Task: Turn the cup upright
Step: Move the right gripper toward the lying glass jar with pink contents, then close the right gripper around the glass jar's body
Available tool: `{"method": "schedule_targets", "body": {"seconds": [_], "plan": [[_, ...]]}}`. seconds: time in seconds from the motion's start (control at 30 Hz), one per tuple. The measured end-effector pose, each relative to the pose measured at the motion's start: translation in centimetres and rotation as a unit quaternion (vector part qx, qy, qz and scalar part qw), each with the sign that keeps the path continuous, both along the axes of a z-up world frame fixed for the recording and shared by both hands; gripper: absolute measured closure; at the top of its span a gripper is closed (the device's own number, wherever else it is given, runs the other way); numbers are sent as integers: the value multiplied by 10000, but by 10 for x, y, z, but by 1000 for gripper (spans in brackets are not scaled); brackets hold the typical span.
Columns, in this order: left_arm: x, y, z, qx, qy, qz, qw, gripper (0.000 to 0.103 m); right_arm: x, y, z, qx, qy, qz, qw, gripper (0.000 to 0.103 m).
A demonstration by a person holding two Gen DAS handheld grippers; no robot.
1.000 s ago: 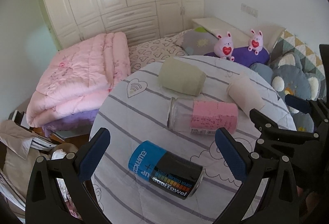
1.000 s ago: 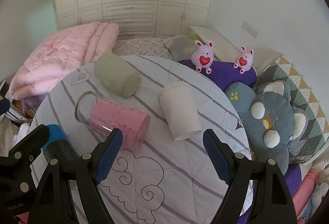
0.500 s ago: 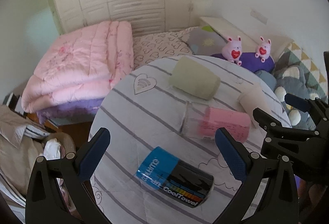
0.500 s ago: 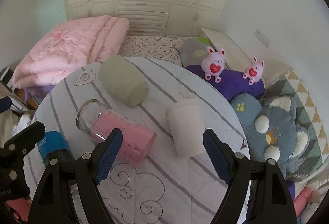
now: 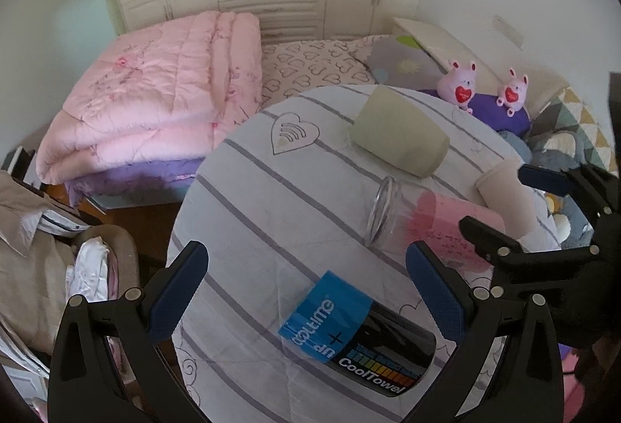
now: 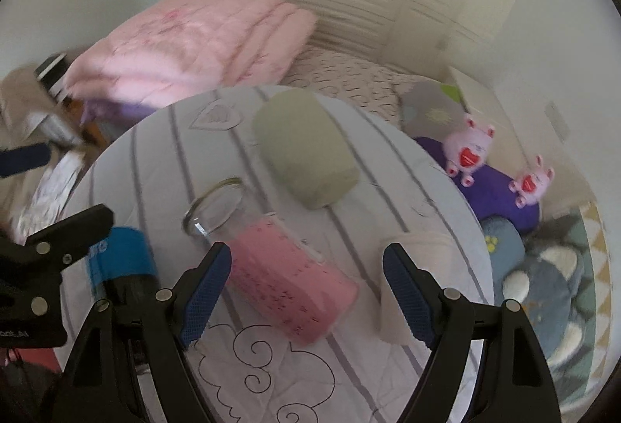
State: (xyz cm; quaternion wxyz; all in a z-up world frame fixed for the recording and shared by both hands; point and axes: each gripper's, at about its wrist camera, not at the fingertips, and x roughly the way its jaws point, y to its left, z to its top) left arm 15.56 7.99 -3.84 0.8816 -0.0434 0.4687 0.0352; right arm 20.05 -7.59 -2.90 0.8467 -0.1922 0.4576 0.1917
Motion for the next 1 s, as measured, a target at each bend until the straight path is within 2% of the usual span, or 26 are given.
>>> {"method": "schedule_targets", "body": {"seconds": [0.2, 0.37, 0.47, 0.63, 1.0], "plan": [[0, 1, -6, 93, 79, -2, 9999, 0, 5, 14, -9, -388, 197, 706, 9966, 21], [4, 7, -14, 119, 230, 29, 9997, 0, 14, 32, -26, -785, 544, 1257, 9875, 21], [11, 11, -19, 171, 306, 59, 9994, 0, 20, 43, -35, -953, 663, 1393, 9834, 21], [18, 12, -28, 202, 411, 45, 9989, 0, 33, 52, -45, -877, 1218, 1530, 9768, 21], [20, 15, -37, 216, 577, 38, 9981, 0, 43, 64, -68, -1005, 1896, 1835, 9593, 22]]}}
